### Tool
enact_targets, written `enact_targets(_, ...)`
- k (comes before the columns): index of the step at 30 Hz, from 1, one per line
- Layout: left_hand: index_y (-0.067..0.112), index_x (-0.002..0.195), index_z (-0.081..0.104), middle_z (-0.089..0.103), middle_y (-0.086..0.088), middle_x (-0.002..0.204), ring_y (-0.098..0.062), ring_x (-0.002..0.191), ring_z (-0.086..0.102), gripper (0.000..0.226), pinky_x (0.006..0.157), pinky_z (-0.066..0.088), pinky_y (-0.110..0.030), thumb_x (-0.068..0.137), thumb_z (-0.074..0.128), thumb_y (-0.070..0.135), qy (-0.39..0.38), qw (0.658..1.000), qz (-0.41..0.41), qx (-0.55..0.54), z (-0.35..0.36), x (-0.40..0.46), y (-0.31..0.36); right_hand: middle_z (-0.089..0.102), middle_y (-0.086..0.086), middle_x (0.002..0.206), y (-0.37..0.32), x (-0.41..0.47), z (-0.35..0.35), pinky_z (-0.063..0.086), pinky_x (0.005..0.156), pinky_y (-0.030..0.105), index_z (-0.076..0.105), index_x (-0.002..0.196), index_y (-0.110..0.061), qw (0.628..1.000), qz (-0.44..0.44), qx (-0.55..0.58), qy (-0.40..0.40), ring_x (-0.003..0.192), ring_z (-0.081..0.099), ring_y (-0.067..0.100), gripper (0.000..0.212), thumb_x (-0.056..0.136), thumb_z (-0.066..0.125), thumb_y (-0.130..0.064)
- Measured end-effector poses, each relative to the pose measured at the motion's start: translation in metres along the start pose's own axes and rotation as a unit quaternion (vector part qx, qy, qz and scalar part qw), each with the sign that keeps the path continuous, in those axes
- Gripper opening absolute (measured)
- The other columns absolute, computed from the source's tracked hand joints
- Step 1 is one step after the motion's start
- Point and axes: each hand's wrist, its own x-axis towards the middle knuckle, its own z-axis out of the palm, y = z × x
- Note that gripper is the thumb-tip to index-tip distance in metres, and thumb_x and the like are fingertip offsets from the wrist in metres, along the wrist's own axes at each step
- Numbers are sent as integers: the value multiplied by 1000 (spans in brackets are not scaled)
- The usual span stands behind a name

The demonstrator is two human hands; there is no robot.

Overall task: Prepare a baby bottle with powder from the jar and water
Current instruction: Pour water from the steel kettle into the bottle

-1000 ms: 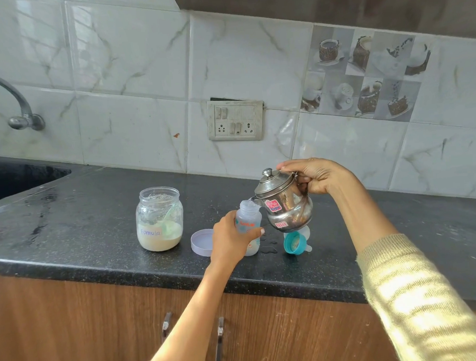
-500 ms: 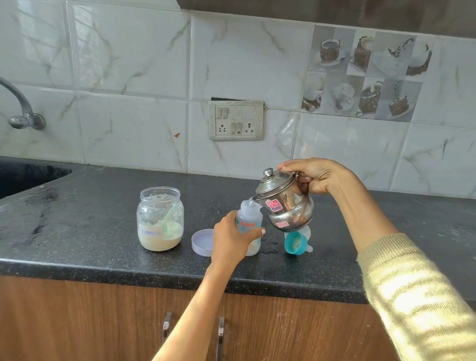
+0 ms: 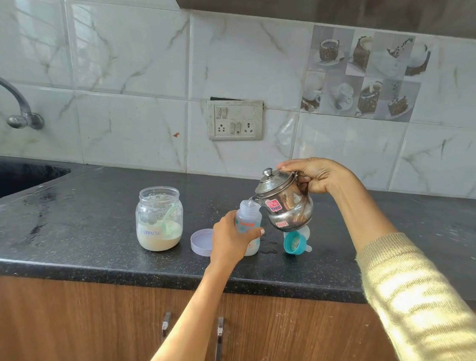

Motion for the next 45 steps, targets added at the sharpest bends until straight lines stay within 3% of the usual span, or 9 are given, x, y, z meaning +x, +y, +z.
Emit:
enact_targets(6, 12, 122, 53, 61, -4, 121, -19, 107, 57, 58, 79, 43, -26, 73, 77, 32, 0, 1000, -2, 0, 0, -1, 0, 56, -5, 51, 0, 2, -1, 33, 39, 12, 68, 77, -15, 1000, 1, 1, 4, 52, 26, 7, 10, 84, 65, -8)
enact_targets(13, 12, 122, 53, 61, -4, 122, -18, 107, 56, 57, 79, 42, -26, 73, 77, 31, -3, 1000, -3, -7, -1, -2, 1, 53, -7, 45, -1, -1, -2, 29, 48, 16, 66, 78, -15, 1000, 4, -9, 1, 44, 25, 5, 9, 85, 64, -9)
enact_targets(16, 12, 120, 54, 62, -4, 120, -17, 104, 56, 57, 78, 43, -25, 72, 77, 31, -4, 1000, -3, -10, -1, -1, 1, 52, -8, 42, -1, -3, -1, 33, 43, 14, 66, 78, -15, 1000, 4, -6, -1, 35, 25, 5, 10, 85, 64, -9)
enact_targets(19, 12, 120, 54, 62, -4, 120, -18, 105, 57, 56, 79, 44, -26, 72, 77, 31, -4, 1000, -1, -11, -1, -2, 2, 52, -9, 42, -1, -3, -2, 27, 46, 15, 66, 81, -14, 1000, 2, -8, -3, 31, 25, 5, 9, 86, 62, -8)
enact_targets(23, 12, 121, 54, 62, -4, 120, -18, 106, 57, 56, 79, 43, -25, 73, 77, 31, -4, 1000, 1, -8, -2, -2, 2, 54, -7, 44, -1, 0, -2, 24, 51, 19, 67, 80, -14, 1000, 1, -7, -1, 42, 26, 5, 8, 85, 63, -8)
enact_targets(27, 11, 117, 56, 64, -5, 115, -14, 94, 55, 53, 75, 43, -27, 72, 78, 31, -4, 1000, 6, -13, -2, -3, 1, 56, -8, 45, -1, -1, -3, 26, 50, 17, 67, 81, -15, 1000, -1, -10, 1, 37, 26, 4, 9, 86, 63, -8)
enact_targets(36, 12, 121, 54, 62, -4, 120, -10, 95, 51, 56, 76, 41, -25, 74, 76, 31, -6, 1000, 7, -7, -3, -4, 3, 55, -8, 44, -1, -4, -1, 26, 52, 17, 66, 81, -14, 1000, -2, -9, -3, 30, 25, 5, 9, 85, 63, -7)
enact_targets(45, 13, 126, 51, 59, -4, 126, -18, 112, 55, 59, 79, 40, -23, 75, 75, 31, -5, 1000, -4, 2, -3, -6, 5, 54, -5, 50, -1, -3, -1, 34, 45, 15, 67, 80, -14, 1000, 0, -5, 0, 42, 30, 5, 10, 86, 62, -7)
